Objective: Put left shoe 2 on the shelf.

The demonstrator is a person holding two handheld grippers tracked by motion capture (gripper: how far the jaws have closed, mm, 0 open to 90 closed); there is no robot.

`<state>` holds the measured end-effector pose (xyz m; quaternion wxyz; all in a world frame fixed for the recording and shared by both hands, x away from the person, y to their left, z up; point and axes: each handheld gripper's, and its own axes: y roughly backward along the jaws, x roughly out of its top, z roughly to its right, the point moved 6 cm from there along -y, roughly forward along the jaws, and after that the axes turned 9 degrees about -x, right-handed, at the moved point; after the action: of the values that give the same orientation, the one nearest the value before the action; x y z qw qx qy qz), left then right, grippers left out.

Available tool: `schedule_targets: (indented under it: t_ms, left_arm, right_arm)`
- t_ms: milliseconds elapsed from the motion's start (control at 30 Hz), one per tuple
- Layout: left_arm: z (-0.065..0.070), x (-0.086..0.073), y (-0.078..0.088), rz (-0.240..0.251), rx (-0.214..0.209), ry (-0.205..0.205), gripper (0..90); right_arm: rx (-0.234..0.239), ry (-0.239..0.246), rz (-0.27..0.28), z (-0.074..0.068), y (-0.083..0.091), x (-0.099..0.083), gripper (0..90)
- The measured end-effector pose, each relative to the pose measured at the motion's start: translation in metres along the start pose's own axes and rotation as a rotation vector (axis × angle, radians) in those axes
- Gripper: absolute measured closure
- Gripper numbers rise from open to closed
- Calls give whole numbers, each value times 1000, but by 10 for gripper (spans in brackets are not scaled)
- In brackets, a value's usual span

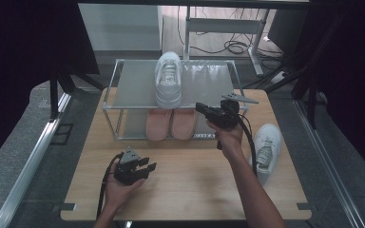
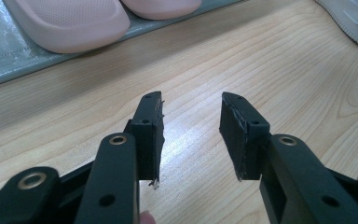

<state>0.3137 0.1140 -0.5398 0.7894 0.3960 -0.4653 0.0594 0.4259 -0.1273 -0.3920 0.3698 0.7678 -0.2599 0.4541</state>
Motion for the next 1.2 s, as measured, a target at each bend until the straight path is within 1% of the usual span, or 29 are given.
schedule_targets:
  t_ms: [33,67,100,267,333,367,567,633,800,933,1067,1200]
  left_arm:
    - [0,0,0,0,-1,-1,601]
    - [0,0,0,0,-1,-1,601]
    - [0,0,-1,-3,-3,-1,601]
    - [1,-1,-2,-6,-6,-2,600]
    - [1,-1,-2,-5,-7,-2,600]
    - [1,-1,-2,-6,-5,-2,600]
    - [1,-1,-2,-8,2,-3,597]
    - [1,-1,-2,-8,2,-4,597]
    - [0,-1,-1,-8,1,-3,597]
    - [1,-1,-2,-6,2,0,597]
    - [0,0,-1,-6,2,-1,597]
    - [0,-1,-2,-7,2,1,597]
  right_arm:
    - [2,0,5,1,4,-1,900]
    - [2,0,5,1,4,-1,900]
    - [2,0,14,3,11,-4,900]
    - [-2,-5,29,8,26,-11,899]
    - [-4,0,30,9,29,-13,899]
    - [-6,2,33,11,34,-17,899]
    - [-15,5,27,18,46,-30,898]
    - [-23,14,24,20,50,-35,899]
    - [-26,10,16,24,57,-47,898]
    - [-26,8,15,25,59,-53,899]
    - [-24,1,10,27,63,-63,898]
    - [-29,5,1,28,65,-70,899]
